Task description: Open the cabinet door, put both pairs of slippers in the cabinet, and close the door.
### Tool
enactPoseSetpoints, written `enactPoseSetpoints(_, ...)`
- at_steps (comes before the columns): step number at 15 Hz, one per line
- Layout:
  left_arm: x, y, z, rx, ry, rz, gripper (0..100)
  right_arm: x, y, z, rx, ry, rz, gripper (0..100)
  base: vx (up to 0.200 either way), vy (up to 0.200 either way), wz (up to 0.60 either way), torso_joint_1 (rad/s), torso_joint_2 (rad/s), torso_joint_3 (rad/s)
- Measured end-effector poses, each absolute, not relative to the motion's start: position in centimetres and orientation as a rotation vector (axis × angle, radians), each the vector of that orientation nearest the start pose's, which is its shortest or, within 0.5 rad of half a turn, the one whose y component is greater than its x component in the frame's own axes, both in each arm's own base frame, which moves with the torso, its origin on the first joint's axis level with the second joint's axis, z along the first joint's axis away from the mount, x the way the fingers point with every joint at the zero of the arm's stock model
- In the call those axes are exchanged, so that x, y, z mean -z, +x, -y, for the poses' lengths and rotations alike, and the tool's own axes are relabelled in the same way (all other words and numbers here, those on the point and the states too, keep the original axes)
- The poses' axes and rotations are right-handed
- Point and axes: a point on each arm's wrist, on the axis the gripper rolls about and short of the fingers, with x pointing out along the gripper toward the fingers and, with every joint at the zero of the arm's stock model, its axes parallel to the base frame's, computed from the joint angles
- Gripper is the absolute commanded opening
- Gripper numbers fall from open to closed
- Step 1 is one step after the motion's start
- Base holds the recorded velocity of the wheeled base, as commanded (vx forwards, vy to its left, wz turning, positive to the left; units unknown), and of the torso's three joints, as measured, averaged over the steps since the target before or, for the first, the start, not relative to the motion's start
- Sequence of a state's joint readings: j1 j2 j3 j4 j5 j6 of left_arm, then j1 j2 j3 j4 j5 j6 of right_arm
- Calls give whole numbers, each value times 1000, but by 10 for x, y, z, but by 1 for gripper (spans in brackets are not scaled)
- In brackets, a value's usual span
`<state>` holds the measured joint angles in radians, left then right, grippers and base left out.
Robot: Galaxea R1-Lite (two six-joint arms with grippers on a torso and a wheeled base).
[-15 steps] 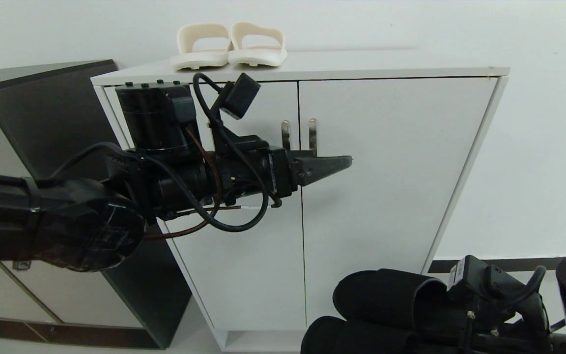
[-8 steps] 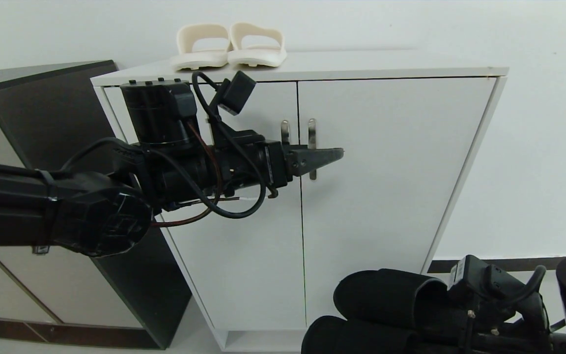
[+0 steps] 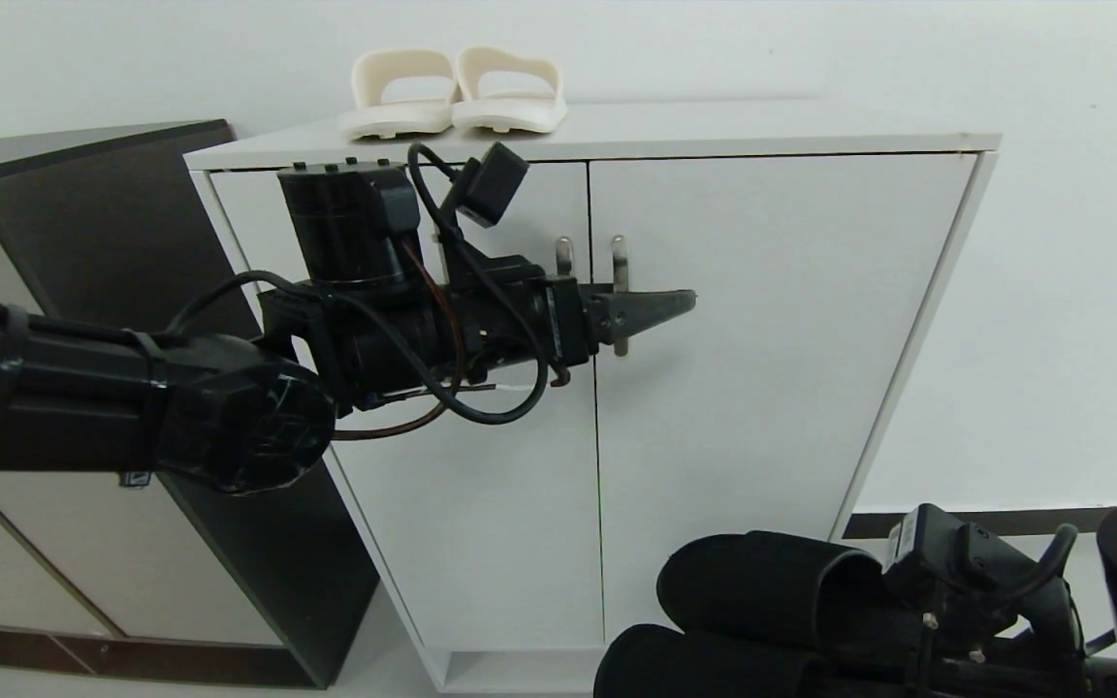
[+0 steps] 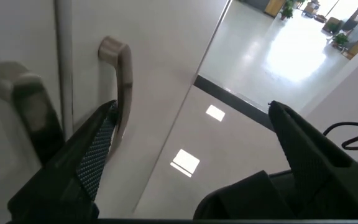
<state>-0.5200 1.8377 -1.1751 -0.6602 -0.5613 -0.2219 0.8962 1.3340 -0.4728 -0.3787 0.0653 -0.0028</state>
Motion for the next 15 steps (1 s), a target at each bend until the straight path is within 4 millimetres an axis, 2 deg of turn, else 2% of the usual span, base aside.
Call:
enactPoseSetpoints(8,-236,309,196,1084,-198,-136,0,-157,116,-150,-972,-207,-477,0,0,0,0,0,0,0)
enactPoseSetpoints(12,-237,292,188,1095,-199,-135,0,-152,105,-146,-1146,-175,-510,0,0,0,0,0,0,0)
enactPoseSetpoints(15,-239,278,181,1102,-199,-136,0,-153,100,-140,-1181,-165,-504,0,0,0,0,0,0,0)
